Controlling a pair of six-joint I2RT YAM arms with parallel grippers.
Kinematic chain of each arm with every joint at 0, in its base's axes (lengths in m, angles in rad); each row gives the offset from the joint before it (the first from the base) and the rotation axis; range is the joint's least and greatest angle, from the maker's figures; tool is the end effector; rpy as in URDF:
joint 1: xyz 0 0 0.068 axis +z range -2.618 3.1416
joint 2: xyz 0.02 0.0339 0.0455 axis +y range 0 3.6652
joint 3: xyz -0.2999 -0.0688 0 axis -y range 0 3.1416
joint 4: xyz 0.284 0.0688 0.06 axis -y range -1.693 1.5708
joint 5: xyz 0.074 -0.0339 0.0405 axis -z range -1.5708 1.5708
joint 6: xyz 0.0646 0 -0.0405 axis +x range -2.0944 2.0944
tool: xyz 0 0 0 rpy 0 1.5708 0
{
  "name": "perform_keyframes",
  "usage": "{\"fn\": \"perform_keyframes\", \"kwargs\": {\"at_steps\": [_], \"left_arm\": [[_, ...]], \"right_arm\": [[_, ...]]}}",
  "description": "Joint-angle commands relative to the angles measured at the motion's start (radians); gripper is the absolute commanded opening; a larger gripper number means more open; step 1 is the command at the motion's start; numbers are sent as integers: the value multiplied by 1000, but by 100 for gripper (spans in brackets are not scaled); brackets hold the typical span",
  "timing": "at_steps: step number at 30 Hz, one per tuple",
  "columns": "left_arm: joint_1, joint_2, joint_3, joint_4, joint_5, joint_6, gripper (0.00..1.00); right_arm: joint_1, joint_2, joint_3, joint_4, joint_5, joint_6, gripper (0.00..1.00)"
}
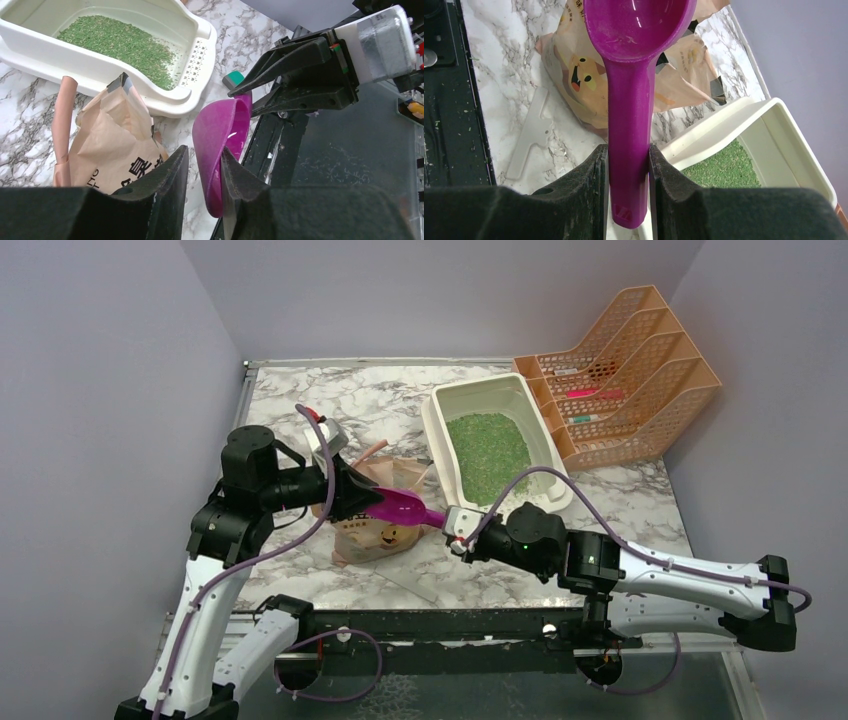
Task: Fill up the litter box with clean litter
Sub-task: Pick up the spatula from the center of the board.
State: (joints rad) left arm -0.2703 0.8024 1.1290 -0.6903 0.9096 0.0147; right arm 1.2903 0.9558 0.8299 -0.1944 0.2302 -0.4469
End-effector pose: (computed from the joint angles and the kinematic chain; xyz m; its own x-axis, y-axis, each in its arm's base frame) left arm 0.1478 -0.0939 0.4366 -0.3299 0.1008 -0.9386 0.8798 0.3934 -0.2670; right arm 0.0879 0.2517 0.3392 0.2998 -0.4793 -0.8249 -0.8273 0.3000 -0.4750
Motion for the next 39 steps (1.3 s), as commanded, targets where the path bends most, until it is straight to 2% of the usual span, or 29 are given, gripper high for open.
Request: {"fn": "perform_keyframes", "kwargs": {"at_steps": [1,5,8,9,12,14,17,19,23,26,29,32,38,39], "left_arm": [[-1,17,-6,-12,-5,36,25],[-1,18,9,-21,-27,55,0],[-1,19,24,-21,-64,67,0],[-1,23,34,-20,-82,68,0],[-1,45,77,-9,-150,61,0],[-1,64,110,35,-180,33,0],[-1,116,175,103,-186,-36,0],[-1,170,228,126,-197,-67,0],[-1,285,338,159,-193,-113,0],[0,347,404,190,-251,-159,0],[0,393,452,217,-324,-205,0],[2,414,443,281,-368,-274,0],[16,401,354,454,-376,-411,0],[20,407,346,471,-360,-432,0]], "right_arm": [[-4,5,46,63,-14,-15,1],[-10,10,51,71,-14,-23,1],[-12,18,62,70,-15,-23,4],[-13,22,68,70,-8,-19,12],[-18,30,94,79,30,11,43],[-33,33,121,88,42,58,67],[-111,46,193,55,-56,144,87],[-213,58,251,28,-172,217,97],[-497,113,332,34,-496,407,100],[-716,185,392,66,-719,621,100],[-929,242,393,172,-918,876,100],[-1008,278,356,332,-1014,1062,100],[-1016,342,316,415,-1024,1264,100],[-1016,341,282,460,-1021,1343,100]]}}
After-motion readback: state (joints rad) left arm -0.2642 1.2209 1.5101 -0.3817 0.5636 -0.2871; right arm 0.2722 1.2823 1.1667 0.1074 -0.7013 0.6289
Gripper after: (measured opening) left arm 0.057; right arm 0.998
